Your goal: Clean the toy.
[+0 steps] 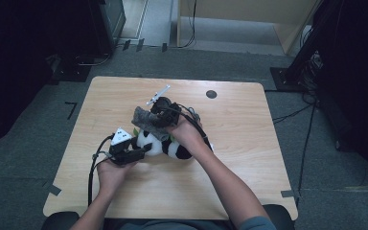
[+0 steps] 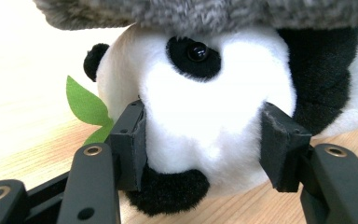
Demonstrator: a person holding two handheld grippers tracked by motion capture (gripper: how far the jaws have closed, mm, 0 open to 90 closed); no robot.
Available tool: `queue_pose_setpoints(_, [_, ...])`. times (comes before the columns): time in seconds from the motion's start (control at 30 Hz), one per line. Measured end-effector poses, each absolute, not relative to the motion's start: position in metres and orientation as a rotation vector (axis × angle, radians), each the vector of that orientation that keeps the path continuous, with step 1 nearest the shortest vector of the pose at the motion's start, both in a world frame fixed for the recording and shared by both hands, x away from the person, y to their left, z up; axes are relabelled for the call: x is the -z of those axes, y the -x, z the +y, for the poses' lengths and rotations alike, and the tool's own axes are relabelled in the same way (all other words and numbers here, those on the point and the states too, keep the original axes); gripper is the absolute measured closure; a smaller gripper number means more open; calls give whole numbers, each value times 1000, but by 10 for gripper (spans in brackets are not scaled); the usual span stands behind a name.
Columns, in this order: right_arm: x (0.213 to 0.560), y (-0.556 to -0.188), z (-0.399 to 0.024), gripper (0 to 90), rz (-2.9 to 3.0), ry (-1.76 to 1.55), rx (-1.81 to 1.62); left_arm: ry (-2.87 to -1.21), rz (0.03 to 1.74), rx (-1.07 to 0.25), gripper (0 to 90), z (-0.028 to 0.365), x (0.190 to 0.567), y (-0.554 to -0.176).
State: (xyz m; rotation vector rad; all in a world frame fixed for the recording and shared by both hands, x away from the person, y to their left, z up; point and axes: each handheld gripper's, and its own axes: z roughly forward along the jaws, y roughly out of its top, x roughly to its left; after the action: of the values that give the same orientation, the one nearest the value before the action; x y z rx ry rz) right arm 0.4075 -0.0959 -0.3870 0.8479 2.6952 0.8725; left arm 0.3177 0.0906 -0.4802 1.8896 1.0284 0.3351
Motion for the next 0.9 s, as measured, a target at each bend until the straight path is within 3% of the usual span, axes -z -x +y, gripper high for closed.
queue_pose_setpoints(0.53, [401, -431, -126, 765, 2646, -1044, -919, -1894, 1012, -334, 409, 91, 481, -317])
queue_pose_setpoints(0.9, [370, -408, -117, 778, 2606, -966, -1113, -1895, 1012, -331, 404, 92, 480, -318])
